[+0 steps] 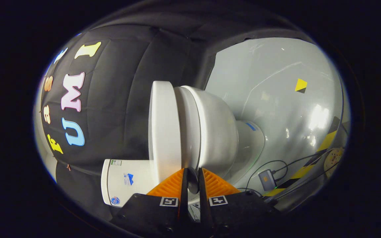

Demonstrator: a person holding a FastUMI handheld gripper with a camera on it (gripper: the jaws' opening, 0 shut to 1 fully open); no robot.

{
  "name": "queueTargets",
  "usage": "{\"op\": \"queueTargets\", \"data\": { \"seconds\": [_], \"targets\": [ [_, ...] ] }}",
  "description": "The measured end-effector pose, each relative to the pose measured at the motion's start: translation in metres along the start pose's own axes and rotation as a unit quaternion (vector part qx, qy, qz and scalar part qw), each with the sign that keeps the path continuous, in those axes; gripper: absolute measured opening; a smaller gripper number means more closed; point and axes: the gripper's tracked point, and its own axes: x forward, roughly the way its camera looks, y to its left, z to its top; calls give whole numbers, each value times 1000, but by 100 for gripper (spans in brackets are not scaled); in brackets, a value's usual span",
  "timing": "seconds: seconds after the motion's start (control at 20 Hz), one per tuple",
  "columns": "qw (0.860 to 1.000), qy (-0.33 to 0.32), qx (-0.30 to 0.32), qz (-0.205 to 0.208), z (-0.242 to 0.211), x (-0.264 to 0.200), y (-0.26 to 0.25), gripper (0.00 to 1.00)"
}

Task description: Open the toilet lid.

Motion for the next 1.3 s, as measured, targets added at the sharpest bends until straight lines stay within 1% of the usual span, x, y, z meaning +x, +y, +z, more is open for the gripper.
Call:
{"op": "queueTargets", "data": {
  "seconds": [0.05,0.25,0.4,0.5,0.55,0.6,0.7,0.9,0.95,1.1,1.2,1.3],
  "targets": [
    [1000,13,-2,-2,-3,-4,2,5],
    [1000,16,-20,-6,-8,-7,9,5],
    [996,27,-86,-25,-16,-10,16,5],
    [994,25,-108,-23,-14,-16,33,5],
    [992,23,-124,-29,-13,-20,40,5],
    [987,19,-153,-39,-16,-22,46,5],
    [974,7,-219,-55,-16,-30,68,5],
    [941,-22,-324,-93,-22,-44,113,5],
    [935,-28,-341,-96,-25,-49,126,5],
    [920,-46,-379,-88,-39,-59,162,5],
    [905,-55,-411,-94,-48,-64,178,5],
    [894,-65,-433,-97,-57,-69,193,5]
  ]
}}
